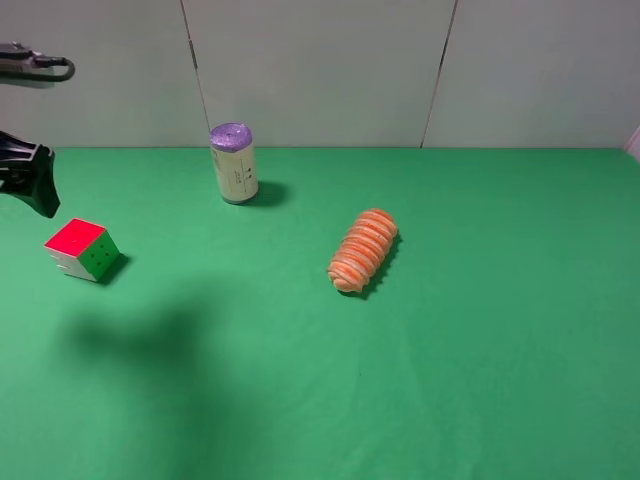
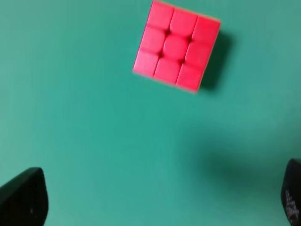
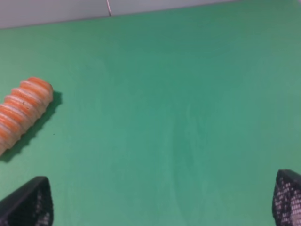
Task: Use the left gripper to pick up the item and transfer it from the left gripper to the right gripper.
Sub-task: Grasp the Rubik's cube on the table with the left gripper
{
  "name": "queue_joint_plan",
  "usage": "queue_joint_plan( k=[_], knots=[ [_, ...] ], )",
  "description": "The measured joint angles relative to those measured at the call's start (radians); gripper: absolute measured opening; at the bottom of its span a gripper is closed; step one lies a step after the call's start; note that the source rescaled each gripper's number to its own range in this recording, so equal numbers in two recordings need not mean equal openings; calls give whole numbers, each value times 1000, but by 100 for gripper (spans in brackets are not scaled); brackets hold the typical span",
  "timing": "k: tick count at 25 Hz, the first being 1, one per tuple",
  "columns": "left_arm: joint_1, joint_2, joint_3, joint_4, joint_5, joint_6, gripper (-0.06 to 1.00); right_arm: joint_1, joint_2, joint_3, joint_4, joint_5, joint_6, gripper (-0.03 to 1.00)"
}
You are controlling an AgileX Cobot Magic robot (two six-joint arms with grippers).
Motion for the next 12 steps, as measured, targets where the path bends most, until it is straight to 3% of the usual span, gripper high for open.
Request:
queue_joint_plan(
  k=[12],
  knots=[
    [78, 215, -1, -41, -173, 78, 100, 0, 0, 0, 0, 0, 0, 100]
  ],
)
